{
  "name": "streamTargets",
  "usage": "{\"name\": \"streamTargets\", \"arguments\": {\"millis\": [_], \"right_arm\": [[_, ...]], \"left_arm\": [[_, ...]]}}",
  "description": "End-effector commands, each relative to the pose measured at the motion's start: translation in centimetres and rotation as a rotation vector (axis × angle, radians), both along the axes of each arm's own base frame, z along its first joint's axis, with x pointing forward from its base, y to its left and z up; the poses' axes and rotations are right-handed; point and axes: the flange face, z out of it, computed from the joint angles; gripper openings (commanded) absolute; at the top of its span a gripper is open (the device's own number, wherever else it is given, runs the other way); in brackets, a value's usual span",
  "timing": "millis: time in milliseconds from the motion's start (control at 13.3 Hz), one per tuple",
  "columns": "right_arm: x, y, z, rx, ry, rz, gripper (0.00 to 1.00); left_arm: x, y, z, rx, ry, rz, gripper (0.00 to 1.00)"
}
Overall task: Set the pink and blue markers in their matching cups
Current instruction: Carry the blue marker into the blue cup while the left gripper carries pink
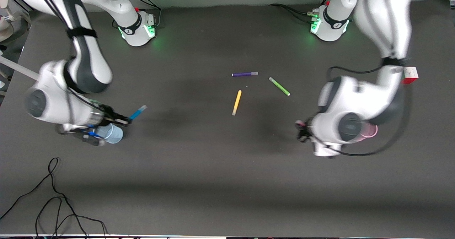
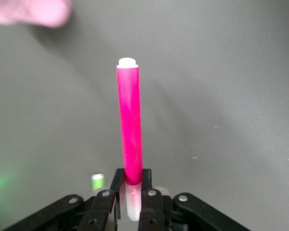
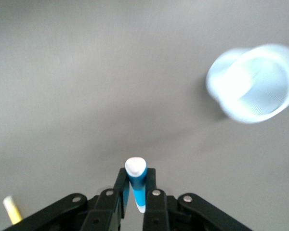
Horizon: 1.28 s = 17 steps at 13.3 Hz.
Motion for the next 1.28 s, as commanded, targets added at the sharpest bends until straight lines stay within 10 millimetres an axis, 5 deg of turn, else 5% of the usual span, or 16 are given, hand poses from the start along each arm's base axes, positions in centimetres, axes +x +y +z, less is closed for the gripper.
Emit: {"name": "streamTargets", "arguments": {"millis": [0, 151, 301, 527, 828, 903, 978, 1204], "right_arm": [[0.1, -2.9, 3.1, -0.103, -0.125, 0.118, 0.00], [0.1, -5.8, 3.0, -0.119, -0.168, 0.207, 0.00], [-0.3, -8.6, 1.1, -0.142, -0.242, 0.262, 0.00], [-0.6, -10.0, -2.2, -0.178, -0.308, 0.295, 0.00], [-1.3, -10.0, -4.1, -0.177, -0.285, 0.296, 0.07], [-1.5, -10.0, -4.4, -0.177, -0.280, 0.296, 0.39], [-1.5, -10.0, -4.5, -0.178, -0.277, 0.297, 0.99], [-1.3, -9.9, -3.6, -0.176, -0.291, 0.292, 1.00]], "left_arm": [[1.6, 9.1, 5.1, -0.161, 0.055, 0.007, 0.00], [1.8, 17.5, 5.4, -0.375, 0.062, 0.104, 0.00], [1.0, 23.0, 3.2, -0.509, 0.080, 0.166, 0.00], [-0.4, 28.4, -0.2, -0.639, 0.088, 0.203, 0.00], [-4.0, 34.0, -5.6, -0.862, 0.095, 0.296, 0.00], [-4.8, 35.1, -6.5, -0.878, 0.089, 0.299, 0.00], [-5.0, 35.4, -6.8, -0.885, 0.087, 0.298, 0.00], [-5.6, 35.2, -8.0, -0.940, 0.094, 0.338, 0.00]]}}
